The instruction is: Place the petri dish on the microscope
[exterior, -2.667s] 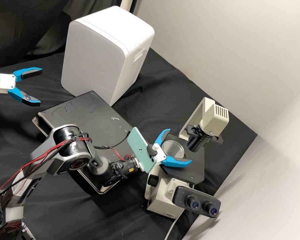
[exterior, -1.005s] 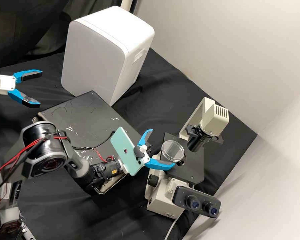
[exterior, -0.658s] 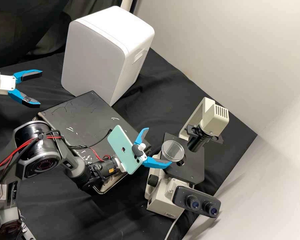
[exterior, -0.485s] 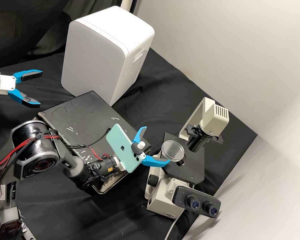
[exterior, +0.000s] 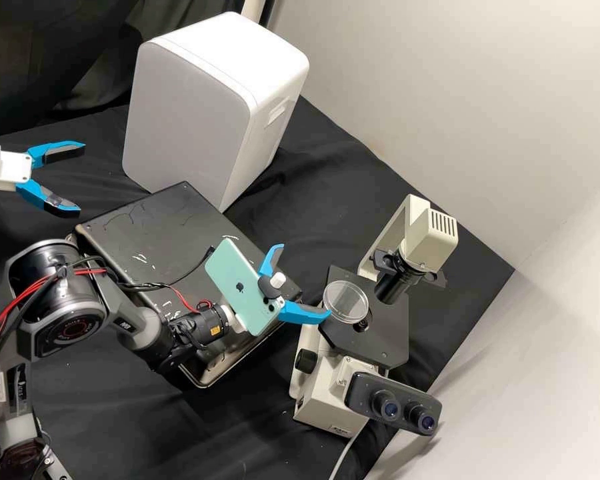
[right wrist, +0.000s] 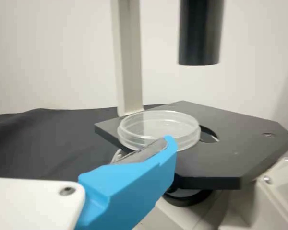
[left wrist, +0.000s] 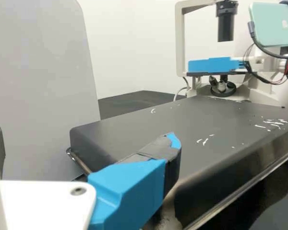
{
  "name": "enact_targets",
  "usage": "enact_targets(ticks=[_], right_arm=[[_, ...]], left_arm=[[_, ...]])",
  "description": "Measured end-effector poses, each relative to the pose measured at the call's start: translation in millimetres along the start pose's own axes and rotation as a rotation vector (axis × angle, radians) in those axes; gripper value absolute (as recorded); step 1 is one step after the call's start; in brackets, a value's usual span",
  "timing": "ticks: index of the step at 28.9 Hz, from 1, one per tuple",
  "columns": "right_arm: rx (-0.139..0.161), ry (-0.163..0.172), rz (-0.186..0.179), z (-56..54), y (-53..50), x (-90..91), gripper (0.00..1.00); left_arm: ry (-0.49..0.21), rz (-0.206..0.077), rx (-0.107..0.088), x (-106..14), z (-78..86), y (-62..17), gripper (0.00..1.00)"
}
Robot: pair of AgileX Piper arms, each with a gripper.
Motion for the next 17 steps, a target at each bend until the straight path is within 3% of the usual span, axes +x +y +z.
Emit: enact_targets(ticks=[4,12,17], right_arm=[[0.000,0.004,-0.022,-4.5,-3.9,-0.3,0.00],[0.000,0.049,-0.033,-18.1,-7.0,-1.9,0.00],[0.001,0.052,-0.040,-20.1,-8.5,-2.2,0.00]], left_arm=[[-0.003,0.000,0.000,0.0,0.5,-0.1,1.00],[-0.010,-0.002,-0.001,0.1,1.9,-0.3,1.00],[-0.010,-0.002,-0.001,0.1,1.9,-0.3,1.00]])
